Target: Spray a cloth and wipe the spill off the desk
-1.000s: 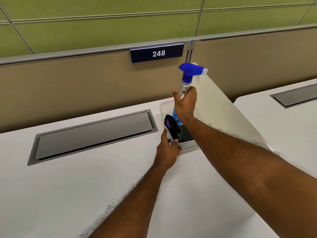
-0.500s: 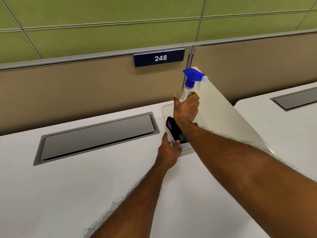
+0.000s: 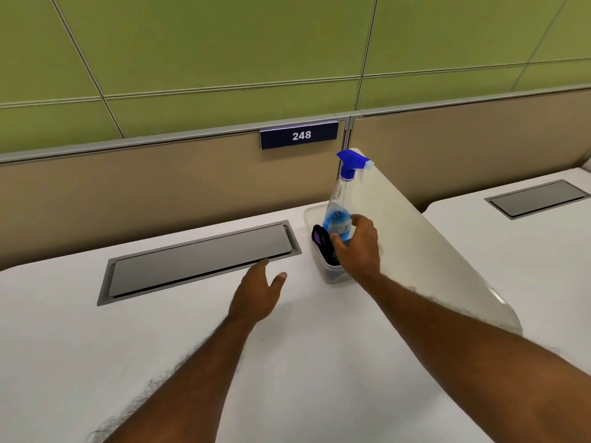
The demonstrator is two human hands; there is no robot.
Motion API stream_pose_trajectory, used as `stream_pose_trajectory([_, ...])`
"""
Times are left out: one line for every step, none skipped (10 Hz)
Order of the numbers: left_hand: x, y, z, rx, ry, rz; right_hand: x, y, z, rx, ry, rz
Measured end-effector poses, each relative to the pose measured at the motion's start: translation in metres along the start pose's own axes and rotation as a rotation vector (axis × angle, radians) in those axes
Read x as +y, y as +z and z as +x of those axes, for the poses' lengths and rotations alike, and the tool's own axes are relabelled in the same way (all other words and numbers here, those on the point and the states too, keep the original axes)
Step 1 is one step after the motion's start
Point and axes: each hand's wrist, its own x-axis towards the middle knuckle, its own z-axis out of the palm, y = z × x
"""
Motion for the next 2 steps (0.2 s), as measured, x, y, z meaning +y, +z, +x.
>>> stream_pose_trajectory([-0.015, -0.039, -0.017, 0.029, 0.025, 0.114, -0.019, -0.009, -0.030, -0.111, -0.107, -0.043])
stream_pose_trajectory([-0.031, -0.077, -0.037, 0.045, 0.052, 0.226, -0.042, -0.012, -0.058, -0.190, -0.218, -0.097])
